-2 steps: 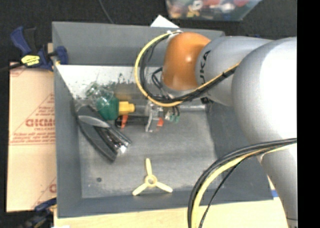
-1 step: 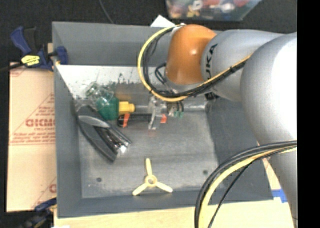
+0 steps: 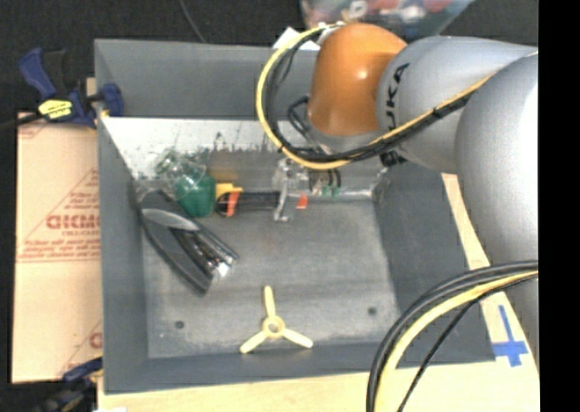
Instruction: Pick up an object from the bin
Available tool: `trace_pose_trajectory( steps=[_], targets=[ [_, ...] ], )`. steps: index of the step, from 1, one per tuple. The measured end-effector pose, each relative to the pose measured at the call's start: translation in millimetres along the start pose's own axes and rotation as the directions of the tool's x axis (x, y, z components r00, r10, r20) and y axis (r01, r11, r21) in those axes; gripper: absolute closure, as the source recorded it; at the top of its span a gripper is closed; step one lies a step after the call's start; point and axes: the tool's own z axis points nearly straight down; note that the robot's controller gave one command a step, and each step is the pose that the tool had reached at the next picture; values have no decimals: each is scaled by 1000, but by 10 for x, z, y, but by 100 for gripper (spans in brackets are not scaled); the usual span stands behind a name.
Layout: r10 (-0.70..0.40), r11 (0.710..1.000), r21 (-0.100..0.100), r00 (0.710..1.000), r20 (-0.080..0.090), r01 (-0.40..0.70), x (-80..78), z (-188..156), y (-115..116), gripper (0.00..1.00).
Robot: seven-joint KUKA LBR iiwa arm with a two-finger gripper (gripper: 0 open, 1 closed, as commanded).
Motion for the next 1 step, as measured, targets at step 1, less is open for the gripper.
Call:
trace_pose_trajectory(
  steps=[1],
  targets=[
    [-1, 1000, 1, 1000, -5, 1, 4, -328, -6, 100]
  ],
)
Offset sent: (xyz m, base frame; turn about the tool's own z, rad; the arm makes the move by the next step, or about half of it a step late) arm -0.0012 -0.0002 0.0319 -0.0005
